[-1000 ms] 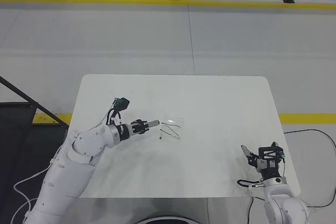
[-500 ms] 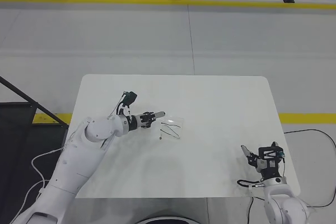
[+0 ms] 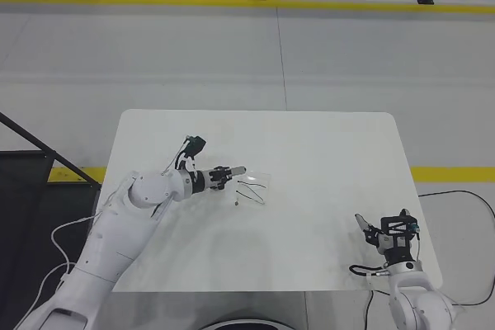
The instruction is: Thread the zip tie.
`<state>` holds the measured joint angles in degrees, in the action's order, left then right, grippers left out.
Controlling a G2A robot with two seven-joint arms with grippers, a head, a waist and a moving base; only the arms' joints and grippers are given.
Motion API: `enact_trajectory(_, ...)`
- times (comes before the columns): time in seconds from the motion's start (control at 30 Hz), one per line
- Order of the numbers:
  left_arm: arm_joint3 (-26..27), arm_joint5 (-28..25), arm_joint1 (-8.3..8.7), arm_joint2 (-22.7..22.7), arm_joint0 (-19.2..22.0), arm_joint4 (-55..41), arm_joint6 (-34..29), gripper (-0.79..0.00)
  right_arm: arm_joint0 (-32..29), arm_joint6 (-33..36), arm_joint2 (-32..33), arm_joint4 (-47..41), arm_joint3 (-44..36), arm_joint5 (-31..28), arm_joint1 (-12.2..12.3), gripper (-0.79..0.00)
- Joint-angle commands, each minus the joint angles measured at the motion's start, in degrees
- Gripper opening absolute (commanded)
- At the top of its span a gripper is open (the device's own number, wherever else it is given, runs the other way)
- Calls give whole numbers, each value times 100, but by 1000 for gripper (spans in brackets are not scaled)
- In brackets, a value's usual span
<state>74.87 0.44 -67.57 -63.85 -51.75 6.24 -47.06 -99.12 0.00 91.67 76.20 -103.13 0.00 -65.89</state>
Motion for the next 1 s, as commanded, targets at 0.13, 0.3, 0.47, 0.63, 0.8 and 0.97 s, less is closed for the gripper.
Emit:
enact_trajectory(0.13, -58, -206, -9, -16, -26, -337, -176, 0, 0, 0, 0, 0, 0, 0, 0, 0)
enact_trajectory(0.3, -167, -222, -26, 61, 36, -289, -130, -22, 0, 0, 0, 0, 0, 0, 0, 0)
enact_trajectory(0.47, -250, -192, -49, 116, 90, -312, -39, -71, 0, 0, 0, 0, 0, 0, 0, 0)
enact_trajectory(0.63, -354, -207, -78, 173, 149, -376, 36, -188, 0, 0, 0, 0, 0, 0, 0, 0)
enact_trajectory(0.8, -504, -197, -114, 263, 239, -402, 77, -317, 0, 0, 0, 0, 0, 0, 0, 0)
enact_trajectory(0.97, -627, -194, -140, 325, 315, -409, 88, -363, 0, 0, 0, 0, 0, 0, 0, 0)
